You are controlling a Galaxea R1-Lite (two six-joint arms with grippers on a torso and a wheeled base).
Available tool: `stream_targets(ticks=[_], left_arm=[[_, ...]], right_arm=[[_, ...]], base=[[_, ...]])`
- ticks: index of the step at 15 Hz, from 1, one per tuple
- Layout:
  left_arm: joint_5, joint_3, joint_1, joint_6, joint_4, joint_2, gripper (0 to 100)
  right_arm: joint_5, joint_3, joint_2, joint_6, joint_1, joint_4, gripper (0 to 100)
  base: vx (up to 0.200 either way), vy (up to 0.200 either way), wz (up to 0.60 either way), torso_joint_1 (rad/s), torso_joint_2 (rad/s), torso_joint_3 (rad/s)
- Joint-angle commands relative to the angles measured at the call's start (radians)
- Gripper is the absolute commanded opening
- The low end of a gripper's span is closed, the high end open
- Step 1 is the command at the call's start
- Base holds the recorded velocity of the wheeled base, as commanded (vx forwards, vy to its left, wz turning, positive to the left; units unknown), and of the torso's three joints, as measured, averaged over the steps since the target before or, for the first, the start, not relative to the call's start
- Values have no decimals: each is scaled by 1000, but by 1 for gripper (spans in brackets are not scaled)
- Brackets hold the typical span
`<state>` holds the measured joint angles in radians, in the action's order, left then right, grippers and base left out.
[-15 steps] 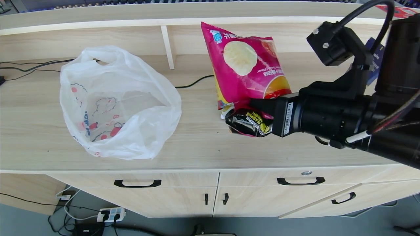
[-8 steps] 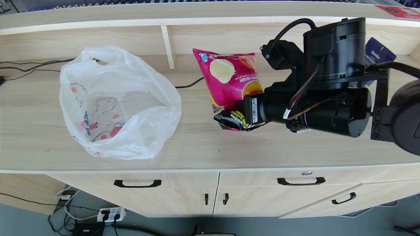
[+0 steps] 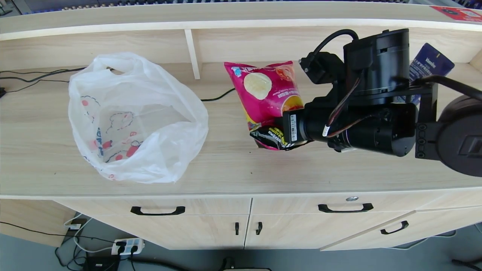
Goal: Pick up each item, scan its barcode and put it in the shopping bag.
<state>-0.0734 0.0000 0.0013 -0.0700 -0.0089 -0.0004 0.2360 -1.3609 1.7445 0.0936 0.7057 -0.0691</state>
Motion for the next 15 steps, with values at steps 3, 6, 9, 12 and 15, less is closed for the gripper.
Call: stream_targets(ticks=[3,6,9,12,15], left_arm=[[0,0,0,-1,0,0,100],[0,0,0,-1,0,0,100],[0,0,0,3,0,0,100],[0,0,0,4,0,0,100],[0,0,0,4,0,0,100]], right_arm=[[22,11,-86,-2,38,2,0],[120,135,-243,-2,164,-8,0],[226,290,-388,0,285,-9,0],[249,462,-491,-8,316,-112,0],[249,646,-488,-64,325,-446,0]], base=[[0,0,0,0,0,0],[0,0,0,0,0,0],[0,0,0,0,0,0],[0,0,0,0,0,0],[0,0,0,0,0,0]])
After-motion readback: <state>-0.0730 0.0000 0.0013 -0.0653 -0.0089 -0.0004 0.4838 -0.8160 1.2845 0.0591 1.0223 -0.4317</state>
